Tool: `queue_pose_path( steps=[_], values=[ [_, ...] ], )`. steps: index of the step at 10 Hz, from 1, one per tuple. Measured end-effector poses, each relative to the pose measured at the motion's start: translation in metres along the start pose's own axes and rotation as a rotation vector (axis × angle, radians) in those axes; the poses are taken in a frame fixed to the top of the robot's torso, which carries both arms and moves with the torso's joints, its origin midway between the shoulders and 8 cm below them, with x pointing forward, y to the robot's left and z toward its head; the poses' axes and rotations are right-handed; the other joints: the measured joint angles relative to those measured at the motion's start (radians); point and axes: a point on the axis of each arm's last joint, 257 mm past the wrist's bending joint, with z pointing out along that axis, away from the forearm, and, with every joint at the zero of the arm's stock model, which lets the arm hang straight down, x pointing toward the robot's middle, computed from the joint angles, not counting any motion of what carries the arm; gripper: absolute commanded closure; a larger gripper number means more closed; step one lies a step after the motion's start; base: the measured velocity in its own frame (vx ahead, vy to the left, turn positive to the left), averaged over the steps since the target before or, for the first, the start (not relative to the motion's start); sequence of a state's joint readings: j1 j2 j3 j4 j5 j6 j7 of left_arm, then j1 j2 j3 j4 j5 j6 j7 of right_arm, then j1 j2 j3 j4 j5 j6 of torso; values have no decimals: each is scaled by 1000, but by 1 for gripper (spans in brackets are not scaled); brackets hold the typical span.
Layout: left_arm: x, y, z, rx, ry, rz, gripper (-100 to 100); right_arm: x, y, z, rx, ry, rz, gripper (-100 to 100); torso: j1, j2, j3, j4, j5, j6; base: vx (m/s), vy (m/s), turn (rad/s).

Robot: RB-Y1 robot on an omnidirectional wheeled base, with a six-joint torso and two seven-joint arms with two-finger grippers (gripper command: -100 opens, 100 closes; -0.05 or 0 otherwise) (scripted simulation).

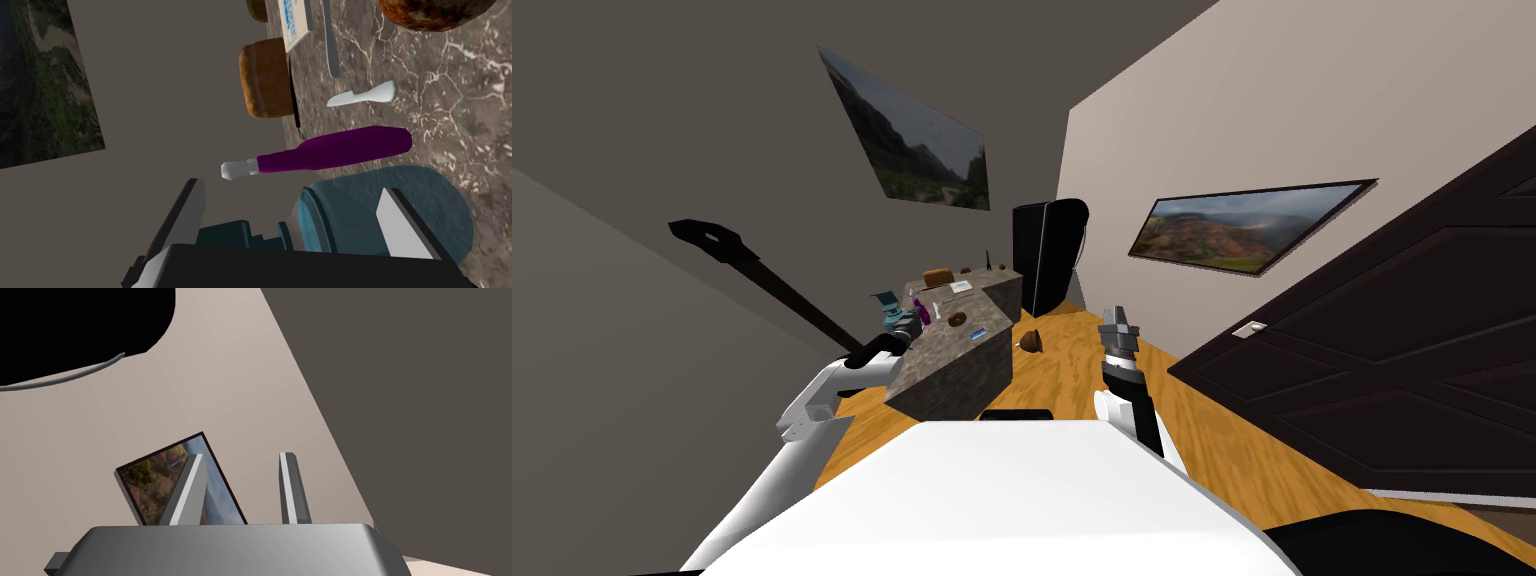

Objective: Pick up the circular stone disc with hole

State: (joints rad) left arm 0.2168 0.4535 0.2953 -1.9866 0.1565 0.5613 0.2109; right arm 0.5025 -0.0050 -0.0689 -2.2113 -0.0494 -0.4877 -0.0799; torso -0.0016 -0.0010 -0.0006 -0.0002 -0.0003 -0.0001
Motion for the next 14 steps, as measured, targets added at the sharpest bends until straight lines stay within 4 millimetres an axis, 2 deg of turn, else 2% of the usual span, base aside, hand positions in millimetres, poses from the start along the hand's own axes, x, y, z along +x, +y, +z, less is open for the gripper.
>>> queue_pose_path(
  steps=[2, 8, 10, 11, 14],
  values=[
    [-9, 9, 2, -46, -17, -4, -100, 0, 0, 0, 0, 0, 0, 0, 1, 0, 0, 0, 0, -1, 18, -21, -49],
    [-56, 46, 9, -210, -100, -31, -100, 0, 0, 0, 0, 0, 0, 0, 0, -1, -1, 0, 0, 0, 31, -31, -73],
    [-67, 54, 4, -260, -120, -38, -100, 0, 0, 0, 0, 0, 0, 0, 1, 0, 0, 0, 0, -1, 33, -24, -58],
    [-78, 60, 3, -291, -138, -46, -100, 0, 0, 0, 0, 0, 0, 0, 0, -1, -1, 0, 0, 0, 46, -28, -64],
    [-97, 82, -1, -374, -176, -65, -100, 0, 0, 0, 0, 0, 0, 0, 0, -1, -1, 0, 0, 0, 33, -25, -62]
  ],
)
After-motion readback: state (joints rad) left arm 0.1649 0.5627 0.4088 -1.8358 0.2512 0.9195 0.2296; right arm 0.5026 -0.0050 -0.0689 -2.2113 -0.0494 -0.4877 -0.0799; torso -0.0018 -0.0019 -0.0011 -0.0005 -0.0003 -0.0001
